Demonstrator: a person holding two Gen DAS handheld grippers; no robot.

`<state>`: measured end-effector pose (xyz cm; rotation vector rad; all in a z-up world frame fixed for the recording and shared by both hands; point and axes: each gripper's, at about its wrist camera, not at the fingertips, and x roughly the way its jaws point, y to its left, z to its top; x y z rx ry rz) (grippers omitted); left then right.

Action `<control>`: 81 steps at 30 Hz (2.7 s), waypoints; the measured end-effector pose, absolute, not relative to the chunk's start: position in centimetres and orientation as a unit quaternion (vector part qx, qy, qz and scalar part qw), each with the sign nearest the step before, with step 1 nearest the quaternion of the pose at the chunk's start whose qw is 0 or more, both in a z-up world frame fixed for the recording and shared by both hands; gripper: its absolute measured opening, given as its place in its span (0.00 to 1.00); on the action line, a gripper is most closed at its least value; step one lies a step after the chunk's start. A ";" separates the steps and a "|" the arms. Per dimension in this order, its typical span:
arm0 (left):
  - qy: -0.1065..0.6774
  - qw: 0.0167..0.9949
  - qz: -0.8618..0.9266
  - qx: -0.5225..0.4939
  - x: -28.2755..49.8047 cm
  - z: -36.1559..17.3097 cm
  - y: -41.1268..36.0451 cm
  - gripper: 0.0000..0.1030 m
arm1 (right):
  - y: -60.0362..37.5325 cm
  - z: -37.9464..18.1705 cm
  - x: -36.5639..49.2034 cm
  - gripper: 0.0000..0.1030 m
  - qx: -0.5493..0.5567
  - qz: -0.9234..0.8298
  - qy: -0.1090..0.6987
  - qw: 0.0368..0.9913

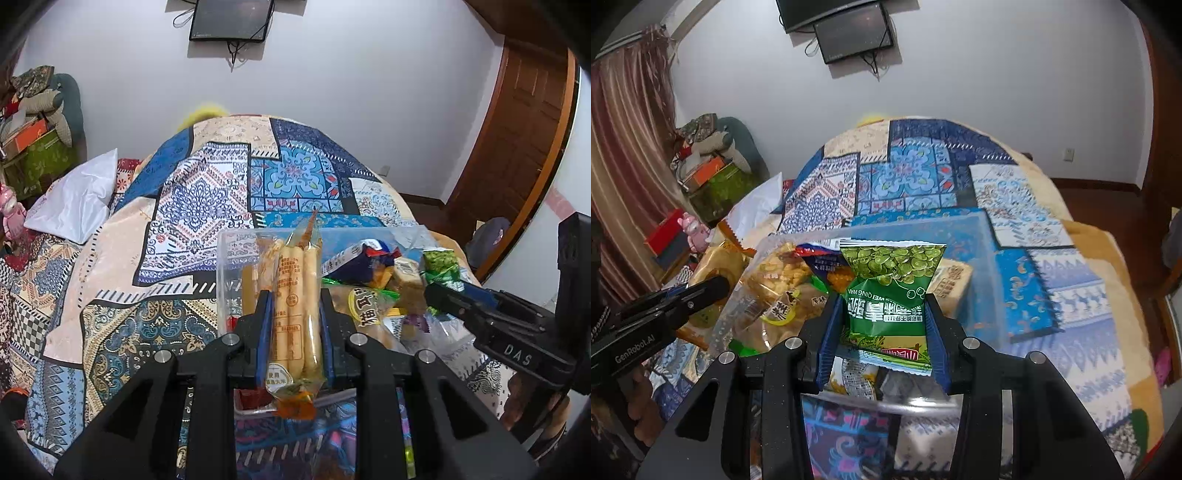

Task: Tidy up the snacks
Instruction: 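Lower bread-stick pack into box with left tool while right drops pea-snack bag, then grasp orange-snack bag with left tool while right grasps green jelly cup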

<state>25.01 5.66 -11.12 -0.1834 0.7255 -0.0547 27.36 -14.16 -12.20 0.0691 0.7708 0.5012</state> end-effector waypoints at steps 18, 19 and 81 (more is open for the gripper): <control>0.348 0.934 -0.021 -0.076 21.3 -9.1 5.2 0.54 | -15.8 -10.9 24.4 0.51 0.007 0.240 0.372 0.896; 0.348 0.934 -0.021 -0.077 20.8 -8.9 5.2 0.56 | -15.9 -10.8 24.1 0.53 0.007 0.241 0.370 0.897; 0.445 0.882 -0.077 -0.136 12.4 -17.7 3.3 0.45 | -13.5 -18.1 17.3 0.46 0.008 0.296 0.463 0.835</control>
